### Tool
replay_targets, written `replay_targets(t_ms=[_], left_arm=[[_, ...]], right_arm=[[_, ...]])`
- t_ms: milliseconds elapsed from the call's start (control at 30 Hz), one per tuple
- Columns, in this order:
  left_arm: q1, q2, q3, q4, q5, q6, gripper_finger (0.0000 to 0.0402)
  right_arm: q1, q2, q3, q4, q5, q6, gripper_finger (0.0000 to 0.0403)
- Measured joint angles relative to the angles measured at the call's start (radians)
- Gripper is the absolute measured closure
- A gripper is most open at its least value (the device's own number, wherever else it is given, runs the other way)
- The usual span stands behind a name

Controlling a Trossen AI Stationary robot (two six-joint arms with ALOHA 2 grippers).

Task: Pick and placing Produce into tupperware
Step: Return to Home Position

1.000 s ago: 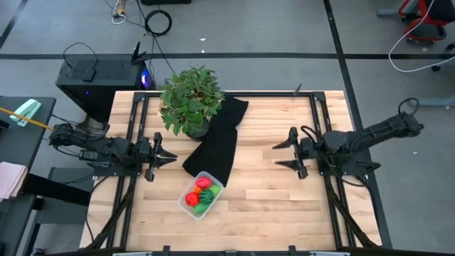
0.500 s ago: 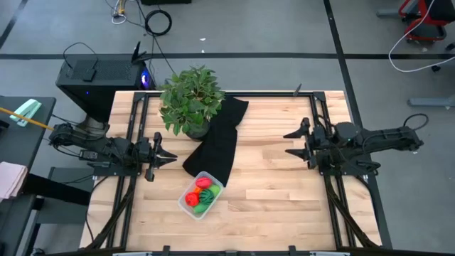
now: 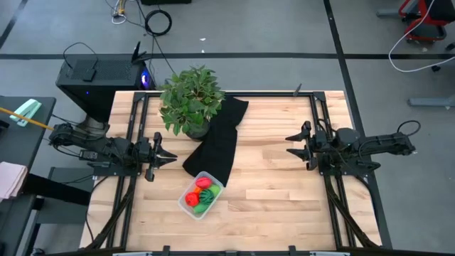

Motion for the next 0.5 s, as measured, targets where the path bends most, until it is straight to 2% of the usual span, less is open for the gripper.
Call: replay_targets(t_ms=[133,333,500], left_arm=[[0.000,0.000,0.000,0.000,0.000,-0.005,0.0345],[0.000,0.000,0.000,-0.013,0.000,-0.005,0.0350],[0.000,0.000,0.000,-0.017,0.000,-0.005,0.0348]], right_arm=[[0.000,-0.057,-0.004,-0.113,0.006,0.028,0.0194],[0.000,-0.133,-0.030,-0.174,0.042,0.029,0.0205],[0.000,-0.132,-0.035,-0.176,0.114,-0.007,0.0213]])
